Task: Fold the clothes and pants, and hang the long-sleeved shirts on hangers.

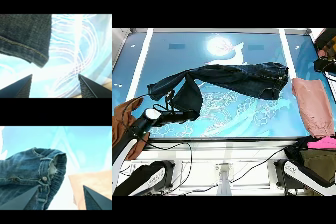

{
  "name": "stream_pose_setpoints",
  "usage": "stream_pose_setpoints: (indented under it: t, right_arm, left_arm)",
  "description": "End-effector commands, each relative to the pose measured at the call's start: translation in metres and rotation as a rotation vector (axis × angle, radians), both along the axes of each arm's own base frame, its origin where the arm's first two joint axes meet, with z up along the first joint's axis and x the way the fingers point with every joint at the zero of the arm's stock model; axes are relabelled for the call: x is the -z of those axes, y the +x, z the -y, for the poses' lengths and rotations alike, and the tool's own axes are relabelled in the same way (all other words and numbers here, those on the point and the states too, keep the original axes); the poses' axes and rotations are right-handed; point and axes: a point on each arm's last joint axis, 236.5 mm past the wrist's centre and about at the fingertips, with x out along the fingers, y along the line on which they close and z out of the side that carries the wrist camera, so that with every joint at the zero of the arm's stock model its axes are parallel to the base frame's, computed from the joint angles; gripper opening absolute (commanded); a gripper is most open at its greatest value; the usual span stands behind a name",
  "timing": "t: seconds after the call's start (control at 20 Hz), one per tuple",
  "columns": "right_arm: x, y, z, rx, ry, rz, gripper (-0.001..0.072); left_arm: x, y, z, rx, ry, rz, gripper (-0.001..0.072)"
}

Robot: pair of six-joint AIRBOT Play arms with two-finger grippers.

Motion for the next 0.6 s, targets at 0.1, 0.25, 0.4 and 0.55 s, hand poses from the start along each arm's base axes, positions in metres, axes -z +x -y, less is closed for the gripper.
stream_pose_setpoints:
  t: [0.1,0.25,0.4,0.55]
  right_arm:
    - [0.009,-0.006,-0.005,-0.014,0.021,-0.046,0.0574]
    - [0.020,-0.012,-0.010,-0.027,0.038,-0.087,0.0561]
    - [0.032,-0.016,-0.013,-0.028,0.056,-0.119,0.0560]
    - [0.042,-0.021,-0.017,-0.034,0.074,-0.150,0.0560]
  left_arm:
    - [-0.002,0.032,-0.020,-0.082,0.076,0.121,0.0655]
    - [0.002,0.033,-0.016,-0.074,0.084,0.124,0.0654]
    - [0.024,0.022,-0.003,-0.027,0.093,0.064,0.0655]
    - [0.036,0.029,-0.001,-0.037,0.122,0.076,0.0655]
